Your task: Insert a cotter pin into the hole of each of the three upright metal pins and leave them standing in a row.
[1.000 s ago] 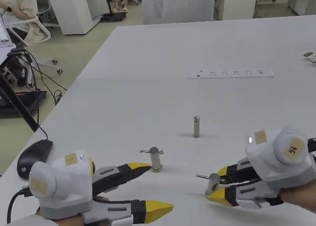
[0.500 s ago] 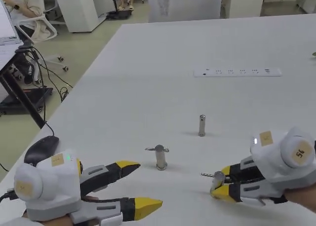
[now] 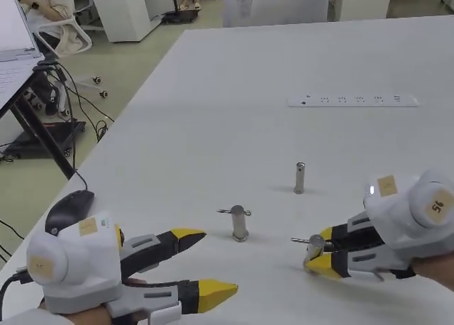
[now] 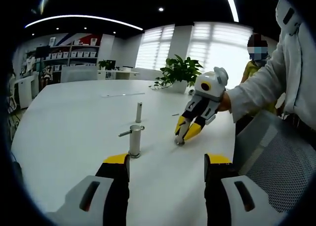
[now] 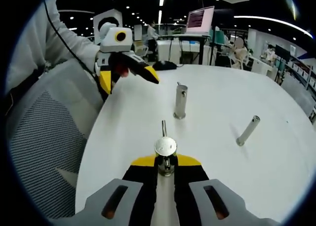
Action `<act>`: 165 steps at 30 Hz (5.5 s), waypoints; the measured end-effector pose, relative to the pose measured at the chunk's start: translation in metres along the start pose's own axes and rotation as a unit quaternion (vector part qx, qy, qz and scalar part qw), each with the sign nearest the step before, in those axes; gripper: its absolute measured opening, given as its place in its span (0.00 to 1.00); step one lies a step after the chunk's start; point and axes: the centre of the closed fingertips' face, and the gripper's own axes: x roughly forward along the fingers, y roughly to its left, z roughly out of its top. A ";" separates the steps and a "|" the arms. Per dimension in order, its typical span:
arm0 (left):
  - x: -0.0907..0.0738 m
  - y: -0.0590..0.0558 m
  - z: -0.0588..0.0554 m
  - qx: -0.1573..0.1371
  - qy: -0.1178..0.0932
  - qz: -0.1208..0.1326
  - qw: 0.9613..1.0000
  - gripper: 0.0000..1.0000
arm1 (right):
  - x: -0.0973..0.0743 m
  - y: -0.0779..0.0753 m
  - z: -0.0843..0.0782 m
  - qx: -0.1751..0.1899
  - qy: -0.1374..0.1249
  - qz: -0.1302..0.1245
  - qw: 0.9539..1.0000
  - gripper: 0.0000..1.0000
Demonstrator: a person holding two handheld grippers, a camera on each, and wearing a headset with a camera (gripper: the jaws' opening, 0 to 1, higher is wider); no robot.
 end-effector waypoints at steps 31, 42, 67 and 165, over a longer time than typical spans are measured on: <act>-0.006 0.005 -0.004 -0.005 0.001 0.011 1.000 0.59 | 0.026 -0.030 0.014 -0.003 0.005 0.009 1.000 0.12; -0.006 0.005 -0.004 -0.004 0.002 0.011 1.000 0.59 | 0.028 -0.031 0.017 -0.015 -0.014 0.017 1.000 0.13; -0.004 0.003 0.000 0.001 -0.002 0.010 1.000 0.58 | 0.004 -0.032 0.005 0.002 -0.015 0.004 1.000 0.28; 0.000 -0.003 0.016 0.031 0.001 0.000 1.000 0.59 | -0.050 -0.075 0.008 0.045 -0.020 -0.079 0.996 0.09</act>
